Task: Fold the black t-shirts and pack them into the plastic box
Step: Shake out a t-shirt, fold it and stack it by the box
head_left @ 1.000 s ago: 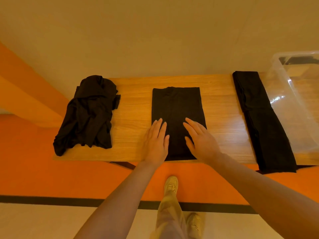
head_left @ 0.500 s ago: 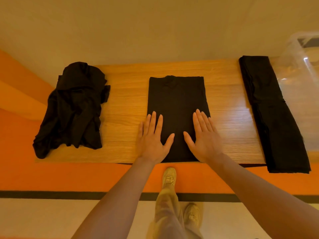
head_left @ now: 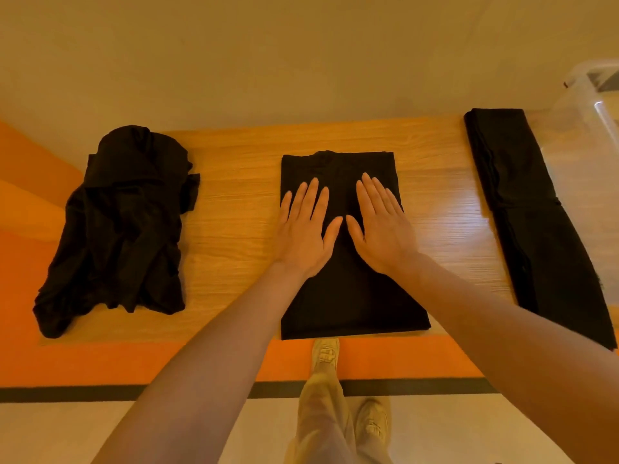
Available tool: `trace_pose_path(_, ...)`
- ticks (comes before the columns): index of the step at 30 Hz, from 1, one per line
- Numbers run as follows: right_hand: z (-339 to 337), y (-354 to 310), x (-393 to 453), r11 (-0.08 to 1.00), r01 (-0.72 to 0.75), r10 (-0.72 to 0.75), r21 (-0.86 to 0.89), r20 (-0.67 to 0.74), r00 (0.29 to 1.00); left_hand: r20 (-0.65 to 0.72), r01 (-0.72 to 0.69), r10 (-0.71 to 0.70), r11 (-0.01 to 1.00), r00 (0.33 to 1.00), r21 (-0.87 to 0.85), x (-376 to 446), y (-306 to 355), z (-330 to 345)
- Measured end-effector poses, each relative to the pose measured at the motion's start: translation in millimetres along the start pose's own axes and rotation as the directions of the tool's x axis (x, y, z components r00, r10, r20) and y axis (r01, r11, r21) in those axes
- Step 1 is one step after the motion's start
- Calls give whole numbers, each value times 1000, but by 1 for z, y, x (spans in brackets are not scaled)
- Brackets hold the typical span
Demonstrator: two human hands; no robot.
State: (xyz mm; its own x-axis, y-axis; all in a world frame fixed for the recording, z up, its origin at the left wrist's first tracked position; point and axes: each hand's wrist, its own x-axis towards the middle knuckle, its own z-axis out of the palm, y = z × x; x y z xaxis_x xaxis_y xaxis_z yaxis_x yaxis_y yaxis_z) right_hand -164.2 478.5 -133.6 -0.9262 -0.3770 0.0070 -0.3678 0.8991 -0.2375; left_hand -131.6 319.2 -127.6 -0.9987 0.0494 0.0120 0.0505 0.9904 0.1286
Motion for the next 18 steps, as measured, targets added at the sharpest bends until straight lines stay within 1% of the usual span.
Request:
trace_pose_path(3, 6, 3, 28, 1000, -5, 5, -14, 10, 1000, 57, 14, -12, 999, 998, -37, 31, -3, 8)
trace_pose_path(7, 10, 13, 57, 1000, -17, 17, -3, 50, 999, 69, 29, -26, 999, 997, -44, 60, -16, 14)
trace_pose_path(10, 12, 21, 66, 997, -73, 75, -35, 36, 997, 107, 62, -61, 998, 992, -4, 72, -23, 16)
trace_pose_path(15, 15, 22, 73, 986, -162, 164, -44, 34, 986, 114, 123, -125, 992, 986, 18, 80, -28, 17)
trace_pose_path(18, 14, 24, 79, 980, -191, 193, -52, 27, 981, 120, 133, -135, 991, 984, 29, 87, -28, 17)
